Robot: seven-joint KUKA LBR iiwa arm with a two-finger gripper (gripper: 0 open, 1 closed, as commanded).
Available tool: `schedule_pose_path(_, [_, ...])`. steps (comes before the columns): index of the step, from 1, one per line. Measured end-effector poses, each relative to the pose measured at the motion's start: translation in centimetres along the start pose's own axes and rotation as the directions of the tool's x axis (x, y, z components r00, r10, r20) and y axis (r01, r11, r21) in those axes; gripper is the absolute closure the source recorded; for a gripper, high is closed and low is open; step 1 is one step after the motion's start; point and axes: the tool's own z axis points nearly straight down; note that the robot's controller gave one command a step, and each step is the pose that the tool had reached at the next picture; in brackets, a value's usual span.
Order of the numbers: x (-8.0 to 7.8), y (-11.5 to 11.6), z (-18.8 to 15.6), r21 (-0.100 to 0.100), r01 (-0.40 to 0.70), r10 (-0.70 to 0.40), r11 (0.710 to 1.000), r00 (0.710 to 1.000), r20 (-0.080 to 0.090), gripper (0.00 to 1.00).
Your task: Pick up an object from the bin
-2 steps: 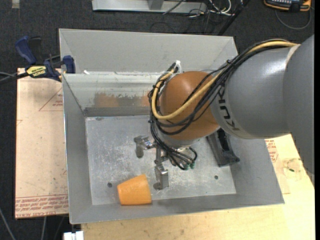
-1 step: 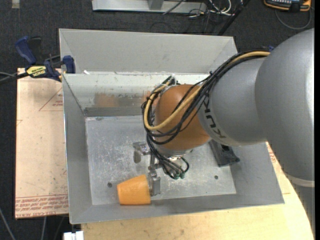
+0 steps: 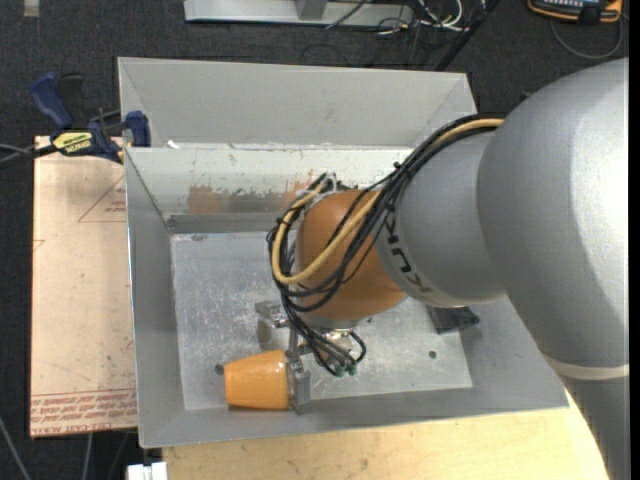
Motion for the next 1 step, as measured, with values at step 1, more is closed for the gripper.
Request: schedule_pose_path(1, [-0.34, 2.35, 1.18, 0.003, 0.317, -0.317, 0.949, 0.948, 0.021, 1.00])
